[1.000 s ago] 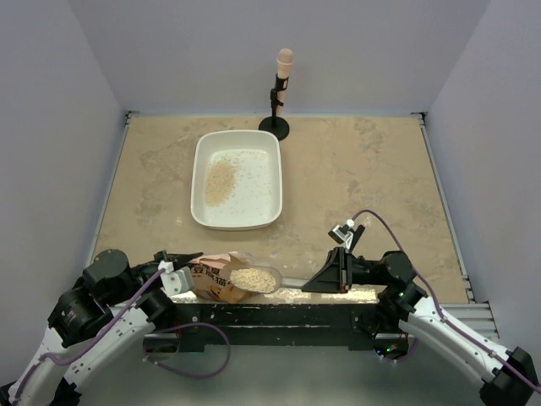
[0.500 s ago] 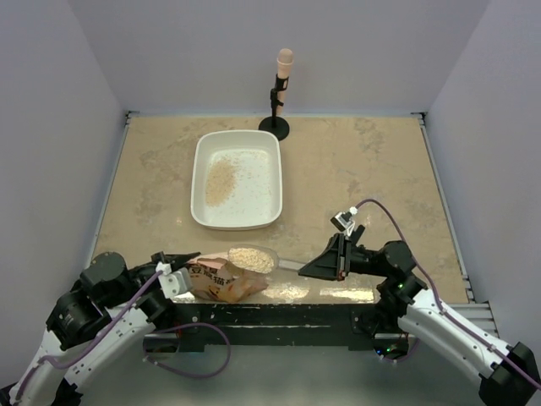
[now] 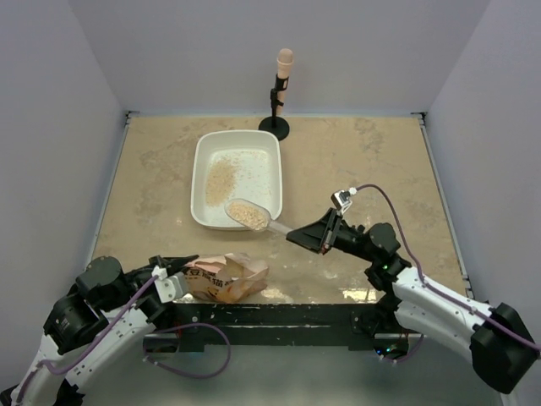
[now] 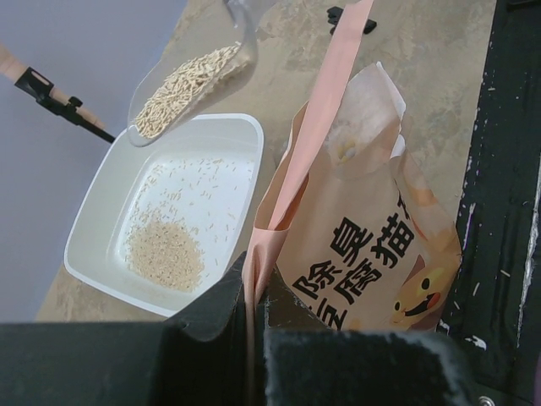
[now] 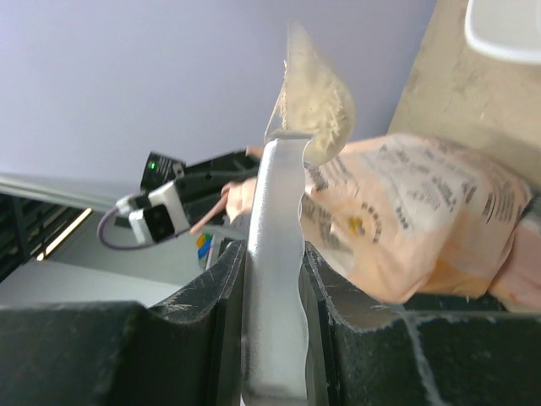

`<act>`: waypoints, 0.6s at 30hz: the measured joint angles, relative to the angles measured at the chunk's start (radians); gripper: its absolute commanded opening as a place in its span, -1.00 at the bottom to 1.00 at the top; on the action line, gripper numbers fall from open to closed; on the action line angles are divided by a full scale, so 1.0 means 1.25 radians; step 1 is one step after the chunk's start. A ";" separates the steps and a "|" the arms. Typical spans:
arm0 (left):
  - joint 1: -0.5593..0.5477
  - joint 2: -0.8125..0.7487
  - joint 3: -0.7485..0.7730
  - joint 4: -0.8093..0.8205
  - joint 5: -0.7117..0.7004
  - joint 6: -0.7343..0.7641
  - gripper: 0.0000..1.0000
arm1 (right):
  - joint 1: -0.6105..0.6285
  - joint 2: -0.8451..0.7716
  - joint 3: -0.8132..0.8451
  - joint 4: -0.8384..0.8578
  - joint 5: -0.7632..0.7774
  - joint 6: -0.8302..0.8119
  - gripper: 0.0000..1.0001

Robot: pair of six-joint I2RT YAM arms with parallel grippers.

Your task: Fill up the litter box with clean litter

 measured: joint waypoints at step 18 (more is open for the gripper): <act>0.005 -0.004 0.000 -0.001 0.023 -0.022 -1.00 | -0.005 0.523 0.417 -0.176 0.248 -0.423 -1.00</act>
